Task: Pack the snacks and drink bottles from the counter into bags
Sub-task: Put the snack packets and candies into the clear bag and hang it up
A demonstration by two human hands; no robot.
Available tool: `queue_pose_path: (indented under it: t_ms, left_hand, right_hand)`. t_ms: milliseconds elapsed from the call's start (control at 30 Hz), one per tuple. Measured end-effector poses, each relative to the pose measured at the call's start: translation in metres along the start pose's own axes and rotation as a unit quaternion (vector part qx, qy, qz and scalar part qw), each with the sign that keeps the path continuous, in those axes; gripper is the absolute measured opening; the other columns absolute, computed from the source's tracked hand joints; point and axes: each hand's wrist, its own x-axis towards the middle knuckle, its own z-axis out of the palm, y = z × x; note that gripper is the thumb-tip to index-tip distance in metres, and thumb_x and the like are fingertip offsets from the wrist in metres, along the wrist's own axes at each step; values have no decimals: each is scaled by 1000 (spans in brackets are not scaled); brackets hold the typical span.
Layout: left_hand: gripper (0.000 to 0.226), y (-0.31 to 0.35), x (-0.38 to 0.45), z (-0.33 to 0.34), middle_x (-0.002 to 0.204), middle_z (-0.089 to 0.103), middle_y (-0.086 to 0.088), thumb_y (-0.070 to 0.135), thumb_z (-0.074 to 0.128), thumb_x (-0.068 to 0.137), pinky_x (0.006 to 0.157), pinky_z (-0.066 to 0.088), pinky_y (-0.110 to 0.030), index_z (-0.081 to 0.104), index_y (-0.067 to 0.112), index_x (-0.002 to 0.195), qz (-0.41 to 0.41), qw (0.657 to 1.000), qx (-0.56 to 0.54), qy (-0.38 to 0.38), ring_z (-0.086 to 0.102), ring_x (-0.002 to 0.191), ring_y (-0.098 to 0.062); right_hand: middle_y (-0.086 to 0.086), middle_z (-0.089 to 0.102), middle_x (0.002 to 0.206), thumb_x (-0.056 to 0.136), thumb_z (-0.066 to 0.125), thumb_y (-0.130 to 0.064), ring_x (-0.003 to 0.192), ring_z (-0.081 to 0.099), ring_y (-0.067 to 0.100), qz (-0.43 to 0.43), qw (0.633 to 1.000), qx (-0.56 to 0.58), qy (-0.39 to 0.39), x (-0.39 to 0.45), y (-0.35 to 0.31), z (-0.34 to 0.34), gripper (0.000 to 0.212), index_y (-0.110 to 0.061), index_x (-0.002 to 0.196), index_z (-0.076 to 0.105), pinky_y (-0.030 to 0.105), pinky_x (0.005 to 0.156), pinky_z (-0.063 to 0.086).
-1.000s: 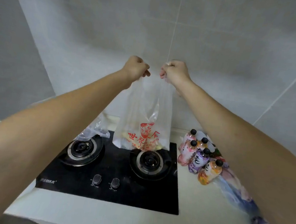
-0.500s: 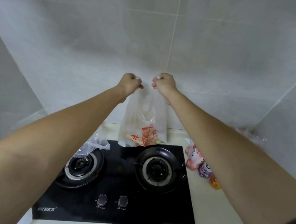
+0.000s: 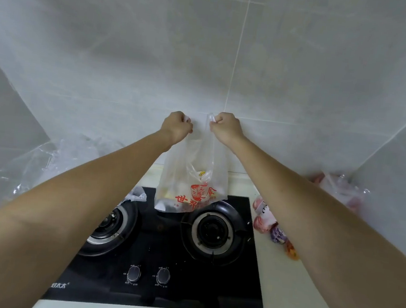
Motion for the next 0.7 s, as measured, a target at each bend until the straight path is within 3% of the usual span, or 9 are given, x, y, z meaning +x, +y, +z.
queue_pose_path:
  t_ms: [67, 167, 333, 533, 700]
  left_hand:
    - [15, 0, -4, -4, 103, 72, -10, 20, 53, 95, 82, 53, -36, 63, 8, 95, 4, 995, 92, 24, 67, 98, -29]
    - [29, 2, -17, -12, 108, 70, -8, 28, 53, 97, 84, 53, -37, 66, 9, 115, 38, 974, 214, 66, 65, 102, -29]
    - [32, 7, -61, -18, 110, 72, -6, 30, 57, 98, 88, 52, -35, 64, 12, 123, 51, 971, 215, 96, 64, 107, -27]
    - [38, 0, -144, -20, 118, 69, -7, 35, 53, 99, 90, 54, -42, 61, 15, 131, 51, 952, 259, 158, 61, 113, -28]
    - [41, -15, -221, -17, 120, 66, -5, 39, 51, 100, 87, 52, -42, 59, 17, 133, 45, 933, 297, 201, 55, 118, -27]
  right_hand:
    - [4, 60, 79, 93, 58, -20, 81, 56, 25, -19, 1000, -22, 8, -1, 3, -1, 18, -19, 75, 58, 32, 71, 42]
    - [-1, 72, 103, 93, 59, -20, 101, 63, 20, -37, 999, -23, 19, -9, 5, -7, 11, -19, 91, 70, 29, 82, 49]
    - [0, 73, 101, 95, 56, -20, 101, 66, 24, -70, 997, -11, -4, -38, 4, -18, 15, -22, 85, 67, 33, 83, 52]
    - [7, 74, 94, 97, 53, -21, 96, 66, 28, -132, 990, 6, -54, -94, 1, -34, 20, -8, 95, 69, 31, 75, 48]
    - [-3, 68, 110, 102, 54, -28, 102, 65, 18, -232, 966, -28, -109, -150, 3, -30, 17, -17, 109, 65, 37, 88, 55]
